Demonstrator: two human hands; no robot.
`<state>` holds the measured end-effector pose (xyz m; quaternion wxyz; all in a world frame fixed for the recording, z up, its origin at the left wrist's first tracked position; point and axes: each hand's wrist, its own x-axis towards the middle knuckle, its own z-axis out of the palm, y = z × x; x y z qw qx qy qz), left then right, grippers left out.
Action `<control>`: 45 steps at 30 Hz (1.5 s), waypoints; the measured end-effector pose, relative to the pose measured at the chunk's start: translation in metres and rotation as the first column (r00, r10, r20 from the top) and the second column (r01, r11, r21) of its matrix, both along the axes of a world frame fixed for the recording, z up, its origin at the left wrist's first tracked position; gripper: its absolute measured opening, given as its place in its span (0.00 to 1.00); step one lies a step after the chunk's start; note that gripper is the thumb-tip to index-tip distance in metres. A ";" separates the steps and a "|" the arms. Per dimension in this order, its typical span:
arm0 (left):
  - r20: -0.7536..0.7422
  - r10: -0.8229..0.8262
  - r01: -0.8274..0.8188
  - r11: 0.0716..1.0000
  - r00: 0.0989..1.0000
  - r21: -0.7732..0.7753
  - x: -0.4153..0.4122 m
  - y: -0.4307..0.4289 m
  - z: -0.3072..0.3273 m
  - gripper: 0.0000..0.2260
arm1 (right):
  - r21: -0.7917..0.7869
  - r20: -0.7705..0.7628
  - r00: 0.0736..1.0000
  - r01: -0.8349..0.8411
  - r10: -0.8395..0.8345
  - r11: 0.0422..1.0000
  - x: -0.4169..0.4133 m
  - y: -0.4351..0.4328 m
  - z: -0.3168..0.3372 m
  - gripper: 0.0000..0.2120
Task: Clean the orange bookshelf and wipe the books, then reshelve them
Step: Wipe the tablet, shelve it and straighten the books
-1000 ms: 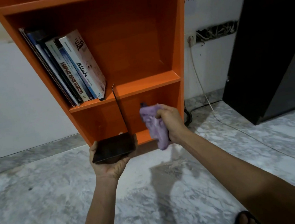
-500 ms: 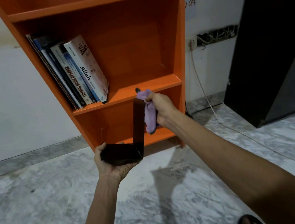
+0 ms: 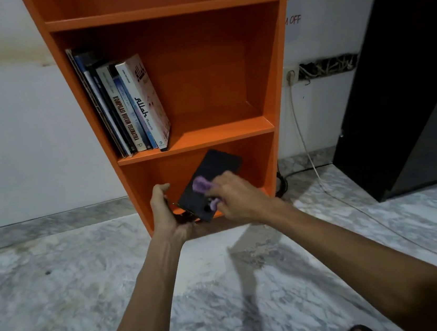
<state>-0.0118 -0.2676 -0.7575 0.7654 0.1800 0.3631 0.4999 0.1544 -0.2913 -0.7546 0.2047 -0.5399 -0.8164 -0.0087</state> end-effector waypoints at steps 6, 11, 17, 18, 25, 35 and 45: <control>-0.320 -0.052 0.094 0.989 0.946 0.118 -0.007 -0.007 0.000 0.16 | -0.122 -0.314 0.949 -0.003 -0.036 0.993 -0.018 0.000 0.020 0.13; -0.390 0.000 0.103 0.964 0.921 0.245 -0.002 -0.012 0.005 0.14 | -0.339 -0.187 0.980 0.005 -0.073 0.941 -0.041 0.008 0.022 0.16; -0.321 0.082 -0.009 0.975 0.944 0.222 -0.015 -0.003 0.005 0.14 | -0.372 -0.205 0.979 -0.093 0.016 0.923 -0.044 -0.016 0.020 0.13; -0.337 0.090 -0.011 0.974 0.937 0.228 -0.018 -0.003 0.006 0.16 | -0.412 -0.160 0.986 -0.099 0.035 0.906 -0.040 -0.021 0.020 0.12; -0.383 0.102 -0.022 0.978 0.918 0.207 -0.024 0.008 0.035 0.37 | -0.543 -0.137 0.987 -0.005 -0.084 0.840 0.001 -0.044 0.025 0.12; -0.425 0.058 0.063 0.963 0.903 0.264 -0.002 0.003 0.046 0.22 | -0.001 -0.126 0.984 0.123 -0.123 0.992 0.023 0.005 0.051 0.06; -0.284 -0.007 0.074 0.971 0.959 0.226 0.016 0.080 0.099 0.15 | 0.155 -0.323 0.847 0.488 -0.423 0.859 0.102 0.117 0.102 0.07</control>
